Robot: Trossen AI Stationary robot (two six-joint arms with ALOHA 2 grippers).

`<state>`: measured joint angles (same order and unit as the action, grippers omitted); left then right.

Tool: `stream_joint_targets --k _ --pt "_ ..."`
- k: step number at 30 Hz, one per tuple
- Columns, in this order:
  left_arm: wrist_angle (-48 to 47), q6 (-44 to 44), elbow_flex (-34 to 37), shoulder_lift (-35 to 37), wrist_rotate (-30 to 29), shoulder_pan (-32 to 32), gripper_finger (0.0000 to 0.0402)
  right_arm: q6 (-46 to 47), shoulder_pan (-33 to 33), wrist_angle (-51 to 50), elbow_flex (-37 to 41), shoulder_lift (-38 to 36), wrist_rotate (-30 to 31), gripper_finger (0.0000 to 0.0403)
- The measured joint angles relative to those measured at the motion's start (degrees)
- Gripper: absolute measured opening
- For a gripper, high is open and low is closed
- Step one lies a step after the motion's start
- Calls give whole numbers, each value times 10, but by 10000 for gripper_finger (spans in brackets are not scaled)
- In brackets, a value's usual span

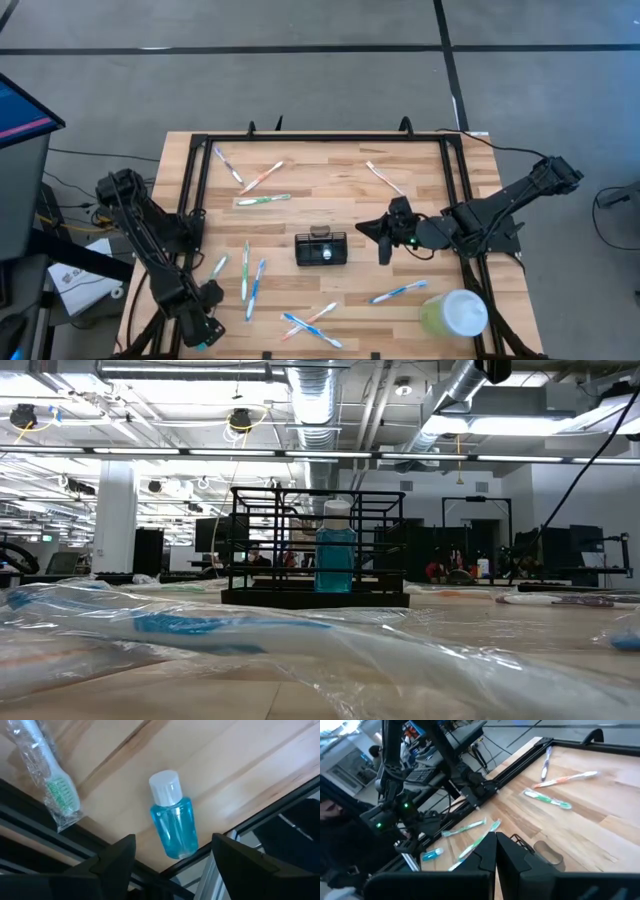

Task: Pick & Place toothbrushing station
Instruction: Put the mouthwash into the middle section of the mesh organizer

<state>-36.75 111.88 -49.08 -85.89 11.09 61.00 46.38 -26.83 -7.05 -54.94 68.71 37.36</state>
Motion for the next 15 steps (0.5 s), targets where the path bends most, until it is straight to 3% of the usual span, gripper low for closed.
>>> stream_joint_targets --k 9,15 --pt "74 11 0 -53 13 -11 239 -18 -1 0 0 0 -1 0" --pt "65 11 0 -81 37 -9 235 -20 -2 0 0 0 -20 0"
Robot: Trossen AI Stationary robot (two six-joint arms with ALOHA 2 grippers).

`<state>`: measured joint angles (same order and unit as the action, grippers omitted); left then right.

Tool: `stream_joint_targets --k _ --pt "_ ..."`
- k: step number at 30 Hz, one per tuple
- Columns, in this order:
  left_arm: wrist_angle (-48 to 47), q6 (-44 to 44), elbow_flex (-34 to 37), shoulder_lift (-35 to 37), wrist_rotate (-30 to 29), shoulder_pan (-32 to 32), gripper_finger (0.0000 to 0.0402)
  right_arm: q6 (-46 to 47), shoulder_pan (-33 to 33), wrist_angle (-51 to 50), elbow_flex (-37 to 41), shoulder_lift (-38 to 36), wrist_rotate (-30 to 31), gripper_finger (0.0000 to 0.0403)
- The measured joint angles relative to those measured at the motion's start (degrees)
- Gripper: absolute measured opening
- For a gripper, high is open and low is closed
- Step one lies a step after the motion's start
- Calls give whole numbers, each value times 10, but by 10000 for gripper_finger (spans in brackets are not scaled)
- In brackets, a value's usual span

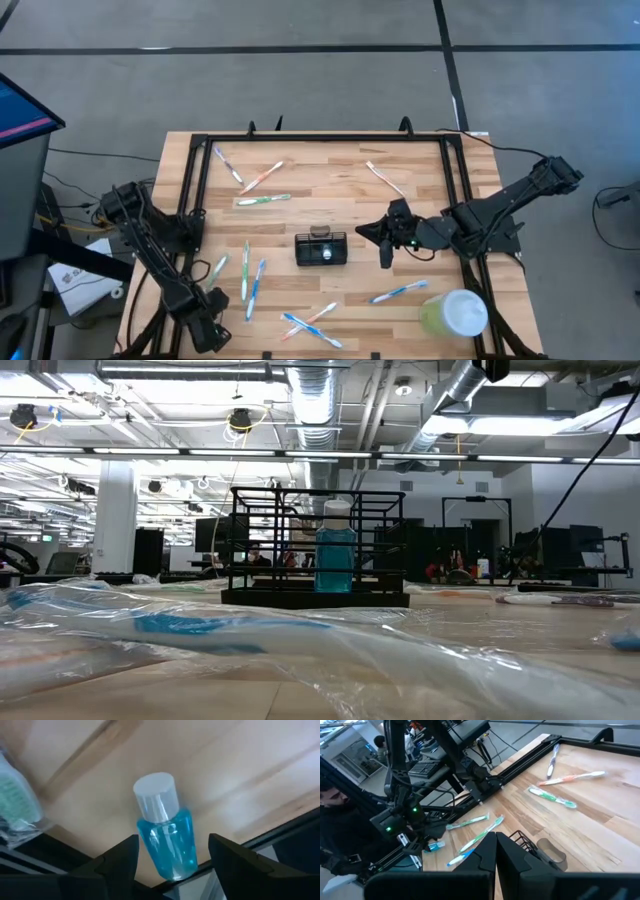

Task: Pick & Place toothbrushing station
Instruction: Put the mouthwash into the middle section of the mesh organizer

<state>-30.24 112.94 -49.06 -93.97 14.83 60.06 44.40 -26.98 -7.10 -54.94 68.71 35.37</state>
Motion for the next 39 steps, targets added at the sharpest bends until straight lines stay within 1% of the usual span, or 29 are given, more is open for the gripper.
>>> stream_joint_targets --k 6,10,16,23,28,30,33,36,39 --pt "5 0 0 -19 10 0 239 0 3 1 0 0 -1 0" --pt "4 -20 1 -21 -5 -7 235 1 5 1 0 0 -5 0" --pt "5 -69 1 -21 -20 -24 210 0 5 3 0 0 -5 0" --pt "2 -161 1 -21 -35 -61 173 -7 5 2 0 0 -7 0" --pt "0 -166 1 -21 -9 -70 160 -7 5 2 0 0 -9 0" --pt "0 -156 1 -21 11 -64 163 -9 5 2 0 0 -9 0" --pt "-1 -127 1 -20 32 -47 181 -9 5 2 0 0 -11 0" --pt "1 -92 1 -19 35 -28 210 -9 5 2 0 0 -11 0" --pt "4 -69 1 -19 25 -13 236 -9 5 2 0 0 -11 0"
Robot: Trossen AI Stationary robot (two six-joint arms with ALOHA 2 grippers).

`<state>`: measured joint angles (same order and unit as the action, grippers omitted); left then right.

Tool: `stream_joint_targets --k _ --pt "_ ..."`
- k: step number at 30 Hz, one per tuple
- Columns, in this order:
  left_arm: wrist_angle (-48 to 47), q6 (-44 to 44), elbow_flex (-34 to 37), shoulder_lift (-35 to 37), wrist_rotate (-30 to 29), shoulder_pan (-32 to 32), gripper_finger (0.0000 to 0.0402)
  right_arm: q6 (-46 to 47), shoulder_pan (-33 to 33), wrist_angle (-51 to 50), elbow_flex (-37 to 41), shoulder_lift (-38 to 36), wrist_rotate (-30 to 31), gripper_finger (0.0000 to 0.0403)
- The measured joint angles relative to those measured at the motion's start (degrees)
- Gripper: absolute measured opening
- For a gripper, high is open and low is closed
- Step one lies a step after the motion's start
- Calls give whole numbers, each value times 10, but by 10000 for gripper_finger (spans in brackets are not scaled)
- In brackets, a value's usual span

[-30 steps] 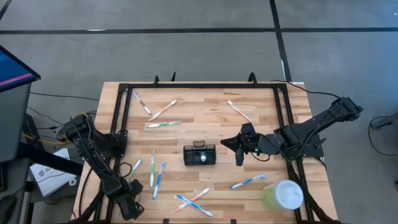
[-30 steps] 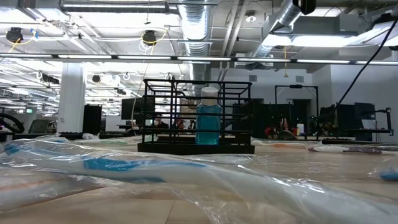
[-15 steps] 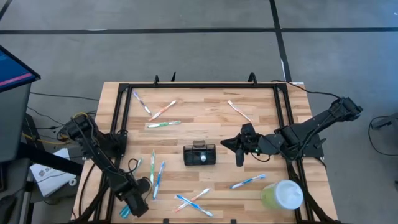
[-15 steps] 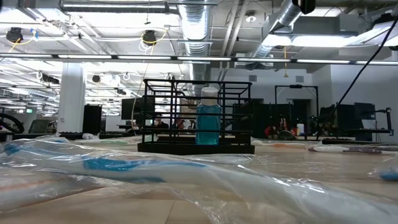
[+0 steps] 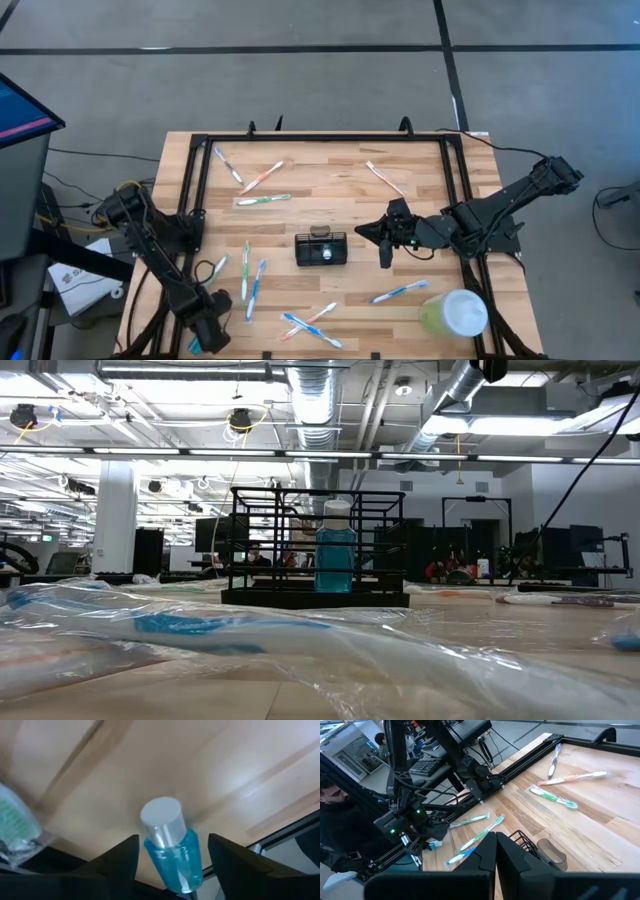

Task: Pick & Place toothbrushing station
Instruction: Put the mouthwash into the middle section of the mesh organizer

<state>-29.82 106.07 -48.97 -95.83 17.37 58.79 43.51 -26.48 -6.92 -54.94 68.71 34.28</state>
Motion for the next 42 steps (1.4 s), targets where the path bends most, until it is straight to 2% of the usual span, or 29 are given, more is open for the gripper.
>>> stream_joint_targets --k 5,13,24,29,42 --pt "7 37 0 0 0 10 257 -4 4 0 0 0 0 0" --pt "37 103 0 1 0 34 254 -5 4 0 0 0 0 0" --pt "39 100 0 -9 -26 42 195 -6 7 0 0 0 0 0" --pt "62 95 -1 -28 -16 41 165 -6 7 1 0 0 0 0" --pt "69 84 -1 -34 -41 42 144 -4 6 1 0 0 -15 0"
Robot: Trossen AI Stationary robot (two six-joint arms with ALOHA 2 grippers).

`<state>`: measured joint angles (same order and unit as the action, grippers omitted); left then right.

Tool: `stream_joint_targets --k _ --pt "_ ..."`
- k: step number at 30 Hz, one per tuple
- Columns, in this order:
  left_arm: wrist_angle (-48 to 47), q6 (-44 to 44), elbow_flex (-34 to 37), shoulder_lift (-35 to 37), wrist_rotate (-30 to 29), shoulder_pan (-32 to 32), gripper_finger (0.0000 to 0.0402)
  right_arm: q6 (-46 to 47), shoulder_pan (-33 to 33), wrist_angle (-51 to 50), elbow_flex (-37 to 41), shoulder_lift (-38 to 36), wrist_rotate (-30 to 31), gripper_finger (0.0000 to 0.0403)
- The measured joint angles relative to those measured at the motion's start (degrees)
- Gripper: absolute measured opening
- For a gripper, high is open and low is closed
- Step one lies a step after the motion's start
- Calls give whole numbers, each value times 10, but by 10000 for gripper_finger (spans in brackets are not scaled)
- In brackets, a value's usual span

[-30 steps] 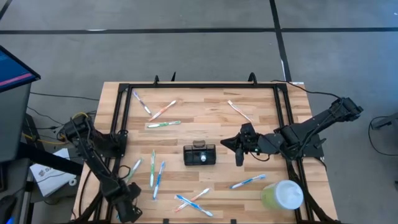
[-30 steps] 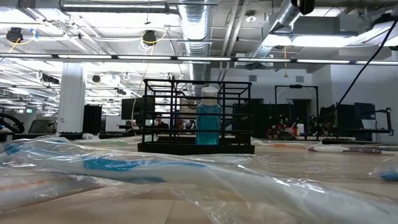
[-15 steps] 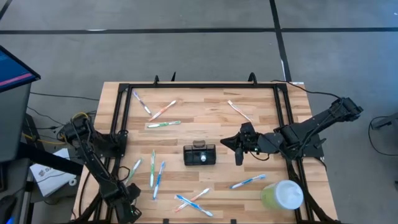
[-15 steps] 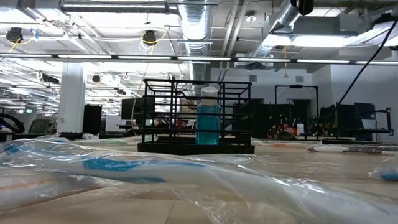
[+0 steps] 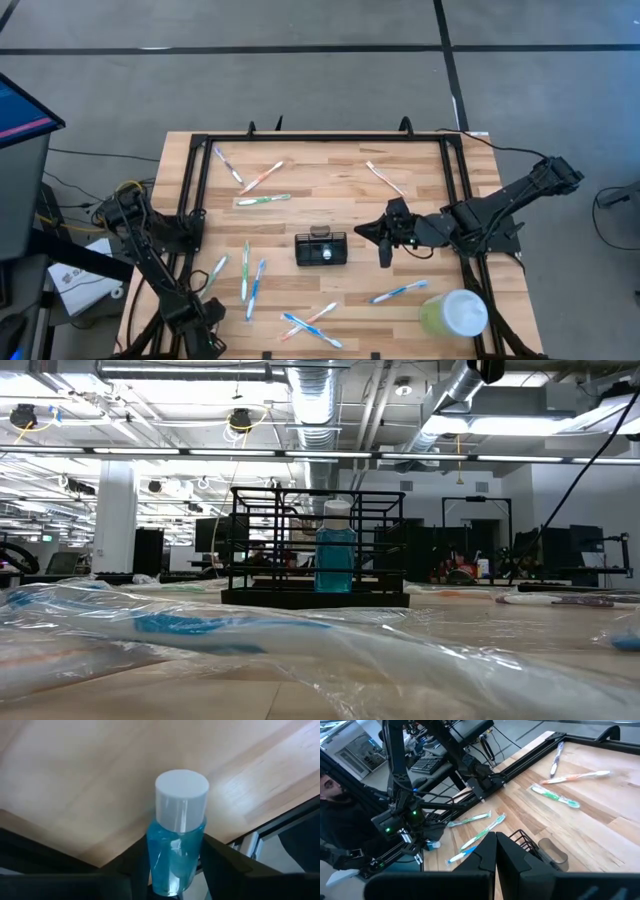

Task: Pick & Place toothbrushing station
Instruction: Put the mouthwash into the middle section of the mesh organizer

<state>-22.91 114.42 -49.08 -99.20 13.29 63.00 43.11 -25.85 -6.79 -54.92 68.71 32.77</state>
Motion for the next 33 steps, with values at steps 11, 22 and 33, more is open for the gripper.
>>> stream_joint_targets --k 11,22,33 --pt "2 -1 -1 0 -16 0 135 0 0 0 0 0 0 0" --pt "-16 10 2 51 -203 -10 113 0 0 0 0 0 0 0" --pt "-47 -31 2 52 -192 -55 118 0 0 0 0 0 0 0"
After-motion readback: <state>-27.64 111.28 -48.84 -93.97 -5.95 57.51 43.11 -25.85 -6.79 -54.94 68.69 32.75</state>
